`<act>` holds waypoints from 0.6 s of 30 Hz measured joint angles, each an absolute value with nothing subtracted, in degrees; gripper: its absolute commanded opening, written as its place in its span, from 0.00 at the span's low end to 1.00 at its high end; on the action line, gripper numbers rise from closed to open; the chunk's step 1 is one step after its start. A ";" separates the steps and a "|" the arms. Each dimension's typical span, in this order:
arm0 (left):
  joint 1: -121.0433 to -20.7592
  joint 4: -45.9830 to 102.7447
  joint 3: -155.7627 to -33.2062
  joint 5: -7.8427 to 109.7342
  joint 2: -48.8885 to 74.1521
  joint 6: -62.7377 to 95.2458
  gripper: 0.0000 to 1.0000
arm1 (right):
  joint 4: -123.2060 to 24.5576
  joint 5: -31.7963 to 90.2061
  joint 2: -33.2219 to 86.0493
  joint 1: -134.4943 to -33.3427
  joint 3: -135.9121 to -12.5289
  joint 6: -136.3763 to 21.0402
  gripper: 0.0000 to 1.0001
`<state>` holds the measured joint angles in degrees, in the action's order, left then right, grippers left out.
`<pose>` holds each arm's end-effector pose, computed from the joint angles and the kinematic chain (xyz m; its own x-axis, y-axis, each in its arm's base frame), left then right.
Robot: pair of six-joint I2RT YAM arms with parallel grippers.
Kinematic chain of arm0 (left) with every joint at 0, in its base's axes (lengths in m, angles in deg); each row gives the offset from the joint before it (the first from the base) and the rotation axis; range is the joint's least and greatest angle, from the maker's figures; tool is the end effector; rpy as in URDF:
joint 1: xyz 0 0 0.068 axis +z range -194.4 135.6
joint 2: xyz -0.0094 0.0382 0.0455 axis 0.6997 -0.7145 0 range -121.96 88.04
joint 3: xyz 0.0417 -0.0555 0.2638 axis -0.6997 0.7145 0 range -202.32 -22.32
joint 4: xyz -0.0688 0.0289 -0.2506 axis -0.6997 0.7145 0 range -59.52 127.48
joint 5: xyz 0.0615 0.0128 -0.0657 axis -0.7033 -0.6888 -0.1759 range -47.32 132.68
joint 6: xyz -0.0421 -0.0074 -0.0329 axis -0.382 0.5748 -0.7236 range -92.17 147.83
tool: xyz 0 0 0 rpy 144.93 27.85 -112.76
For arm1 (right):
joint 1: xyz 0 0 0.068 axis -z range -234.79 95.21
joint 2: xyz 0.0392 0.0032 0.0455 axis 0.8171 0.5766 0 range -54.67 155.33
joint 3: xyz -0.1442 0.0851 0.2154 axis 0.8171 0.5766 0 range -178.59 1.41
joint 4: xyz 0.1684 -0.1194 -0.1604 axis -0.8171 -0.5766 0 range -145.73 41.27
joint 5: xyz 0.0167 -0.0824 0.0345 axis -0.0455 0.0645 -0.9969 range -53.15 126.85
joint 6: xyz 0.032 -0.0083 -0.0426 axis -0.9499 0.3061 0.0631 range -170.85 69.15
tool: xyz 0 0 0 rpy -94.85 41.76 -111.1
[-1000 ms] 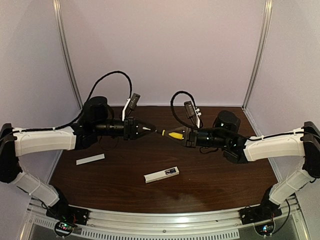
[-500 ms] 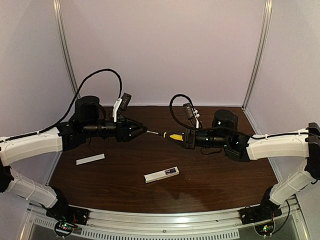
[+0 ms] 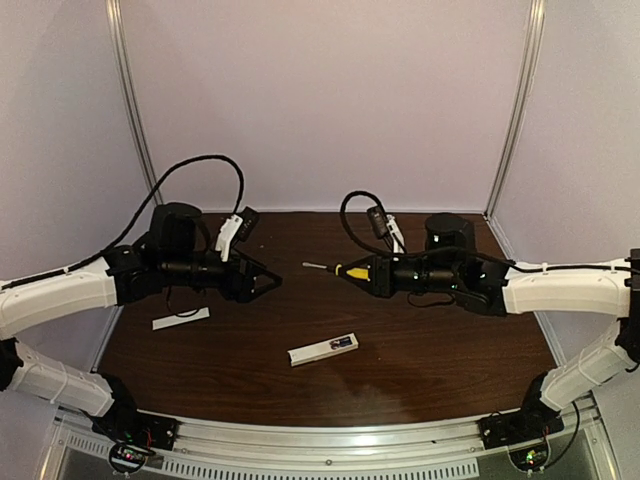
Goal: Unload the batteries from the remote control
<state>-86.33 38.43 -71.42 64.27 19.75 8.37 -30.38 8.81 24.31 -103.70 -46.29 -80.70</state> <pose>0.1912 -0.1894 0.2861 -0.6080 0.1296 -0.7833 0.7025 0.5474 -0.4547 0.1930 0.2468 0.2732 -0.6084 -0.0293 -0.7931 -0.7650 0.2877 0.5762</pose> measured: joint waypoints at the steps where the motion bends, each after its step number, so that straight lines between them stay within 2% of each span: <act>1: -86.33 39.22 -71.42 63.83 19.92 8.76 0.72 | -31.67 9.30 24.27 -103.70 -46.84 -80.04 0.00; 6: -86.33 42.47 -71.48 61.86 20.12 10.86 0.81 | -38.29 11.98 23.96 -103.67 -49.94 -76.92 0.00; 8: -86.33 42.36 -71.46 61.25 20.10 10.69 0.96 | -41.18 12.99 23.96 -103.67 -51.34 -75.91 0.00; 18: -86.33 36.55 -63.22 52.38 20.03 6.51 0.97 | -57.20 17.47 22.78 -103.67 -55.88 -70.67 0.00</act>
<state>-86.33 36.55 -63.22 52.38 20.03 6.51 -57.20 17.47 22.78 -103.67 -55.88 -70.67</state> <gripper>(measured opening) 0.974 0.167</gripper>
